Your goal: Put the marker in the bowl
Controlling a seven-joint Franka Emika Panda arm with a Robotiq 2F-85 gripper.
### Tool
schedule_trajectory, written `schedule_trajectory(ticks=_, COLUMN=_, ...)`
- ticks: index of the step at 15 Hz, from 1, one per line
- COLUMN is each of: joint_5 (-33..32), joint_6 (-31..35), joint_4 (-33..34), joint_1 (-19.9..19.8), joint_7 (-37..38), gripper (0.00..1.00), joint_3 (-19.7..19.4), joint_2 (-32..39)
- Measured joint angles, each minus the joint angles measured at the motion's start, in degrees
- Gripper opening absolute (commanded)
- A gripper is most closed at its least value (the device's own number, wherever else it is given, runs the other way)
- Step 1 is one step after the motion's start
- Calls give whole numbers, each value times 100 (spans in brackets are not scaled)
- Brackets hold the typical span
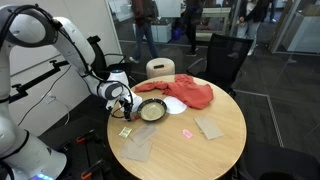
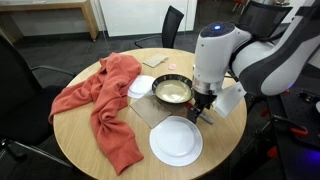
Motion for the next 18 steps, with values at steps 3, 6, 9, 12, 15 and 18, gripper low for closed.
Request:
schedule_trajectory(ticks=3, joint_5=87, joint_6=64, joint_4=42, joint_1=75, joint_7=0, gripper=59, joint_3=-73, joint_2=122)
schedule_trajectory(ticks=6, joint_5=181, joint_6=221, joint_4=41, joint_1=149, joint_7=0, gripper=34, joint_3=-134, joint_2=134)
schedule_trajectory(ticks=9, joint_5=271, joint_6=284, joint_4=38, joint_1=237, joint_7=0, gripper=12, joint_3=-220, joint_2=130)
schedule_trajectory(ticks=12, joint_5=288, joint_6=290, joint_4=4, joint_1=309, joint_7=0, gripper=7, joint_3=-308, joint_2=83)
schedule_trajectory(ticks=15, joint_5=289, joint_6=293, joint_4=-62, joint_1=393, joint_7=0, gripper=6, joint_3=-355, joint_2=13)
schedule_trajectory(ticks=18, joint_5=289, joint_6=293, joint_4=-229, joint_1=550, joint_7=0, gripper=6, joint_3=-339, joint_2=-108)
